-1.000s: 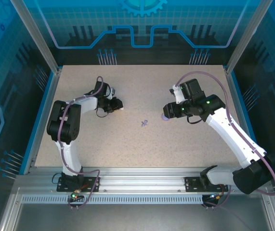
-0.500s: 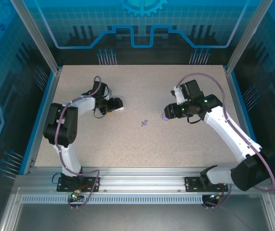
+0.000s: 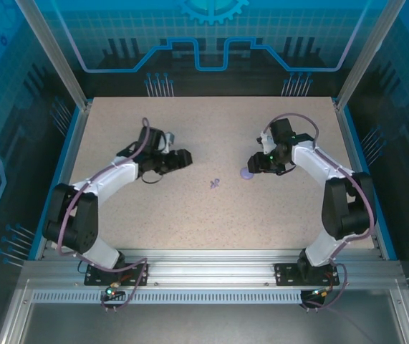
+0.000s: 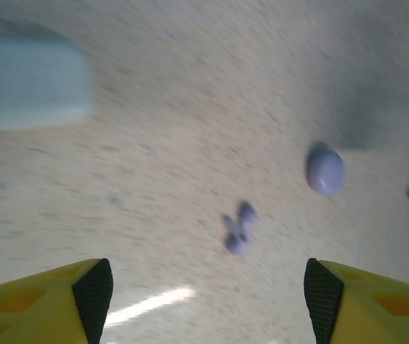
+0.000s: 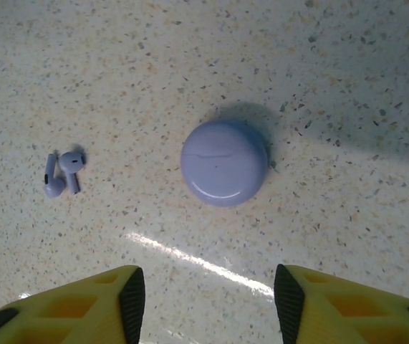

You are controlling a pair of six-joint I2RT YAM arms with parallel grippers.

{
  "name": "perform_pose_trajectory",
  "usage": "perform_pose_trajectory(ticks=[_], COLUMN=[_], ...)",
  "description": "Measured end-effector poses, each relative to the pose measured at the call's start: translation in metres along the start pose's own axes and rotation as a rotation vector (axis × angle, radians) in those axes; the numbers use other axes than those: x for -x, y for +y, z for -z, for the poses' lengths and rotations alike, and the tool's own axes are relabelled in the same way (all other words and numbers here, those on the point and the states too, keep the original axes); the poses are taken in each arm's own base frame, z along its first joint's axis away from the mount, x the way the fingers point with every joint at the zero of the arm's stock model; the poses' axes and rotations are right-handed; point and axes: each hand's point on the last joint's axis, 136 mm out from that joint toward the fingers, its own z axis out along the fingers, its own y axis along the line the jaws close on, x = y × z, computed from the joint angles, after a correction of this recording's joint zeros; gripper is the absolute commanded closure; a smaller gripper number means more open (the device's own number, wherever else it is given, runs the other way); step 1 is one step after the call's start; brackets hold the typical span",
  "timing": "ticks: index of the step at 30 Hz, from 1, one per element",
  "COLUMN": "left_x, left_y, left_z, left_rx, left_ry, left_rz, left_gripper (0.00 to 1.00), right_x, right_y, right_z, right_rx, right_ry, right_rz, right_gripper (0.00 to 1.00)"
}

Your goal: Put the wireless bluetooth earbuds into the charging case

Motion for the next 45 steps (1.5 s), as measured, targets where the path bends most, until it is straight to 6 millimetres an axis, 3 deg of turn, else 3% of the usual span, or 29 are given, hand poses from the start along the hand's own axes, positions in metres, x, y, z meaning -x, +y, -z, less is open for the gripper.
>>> perform_pose_trajectory(ticks=[3, 6, 14, 22, 29, 45], left_x=[-0.024, -0.042, -0.062, -0.069, -0.062, -0.056], left_y=[-0.036, -0.06, -0.084, -0.096, -0.104, -0.109], left_z=[-0.026, -0.057, -0.125, -0.167, -0.179, -0.189], left_rx=[-0.077, -0.127, -0.157, -0.188, -0.207, -0.222], left_ry=[0.064, 0.123, 0.203, 0.242, 0.242, 0.242], left_rz=[-0.021, -0.01, 0.078, 0.158, 0.19, 0.209], left_gripper=[0.31, 0.36, 0.42, 0.48, 0.52, 0.57], right_x=[0.0, 0.003, 0.021, 0.031, 0.03, 0.019], right_y=[-0.01, -0.017, -0.022, -0.02, -0.017, -0.022], right_z=[-0.015, -0.025, -0.05, -0.062, -0.062, -0.066], right_rx=[0.037, 0.072, 0.147, 0.189, 0.209, 0.166], right_ry=[0.03, 0.044, 0.057, 0.069, 0.074, 0.107], right_rz=[-0.043, -0.08, -0.112, -0.117, -0.119, -0.148], right_gripper=[0.56, 0.6, 0.61, 0.63, 0.68, 0.68])
